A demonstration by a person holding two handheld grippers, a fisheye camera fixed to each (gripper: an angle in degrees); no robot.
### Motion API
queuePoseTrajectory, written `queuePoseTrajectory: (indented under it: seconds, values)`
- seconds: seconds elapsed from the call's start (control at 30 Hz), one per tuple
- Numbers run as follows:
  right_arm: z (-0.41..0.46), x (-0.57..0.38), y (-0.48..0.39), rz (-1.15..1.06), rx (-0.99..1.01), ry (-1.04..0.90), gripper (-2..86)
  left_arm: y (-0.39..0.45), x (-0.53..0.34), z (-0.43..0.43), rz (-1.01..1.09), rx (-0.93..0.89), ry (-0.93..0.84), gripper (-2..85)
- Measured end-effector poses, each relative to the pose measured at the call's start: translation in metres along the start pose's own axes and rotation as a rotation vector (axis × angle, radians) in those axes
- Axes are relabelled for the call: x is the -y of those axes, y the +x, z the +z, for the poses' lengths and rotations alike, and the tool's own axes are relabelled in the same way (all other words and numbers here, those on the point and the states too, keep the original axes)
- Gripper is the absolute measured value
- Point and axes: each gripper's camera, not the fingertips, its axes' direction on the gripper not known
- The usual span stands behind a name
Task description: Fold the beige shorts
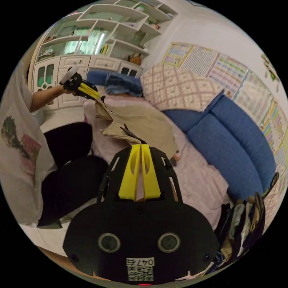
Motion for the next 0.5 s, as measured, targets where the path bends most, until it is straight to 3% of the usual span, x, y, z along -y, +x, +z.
queuePoseTrajectory:
  seconds: [0.2, 0.5]
  values:
    - [0.040, -0.010, -0.013, 0.025, 0.093, -0.113, -0.5, -0.006, -0.021, -0.009, -0.040, -0.148, -0.026, -0.4]
    - [0.065, -0.011, -0.014, 0.054, 0.127, -0.160, -0.5, -0.010, -0.032, -0.058, 0.023, -0.219, -0.080, -0.4]
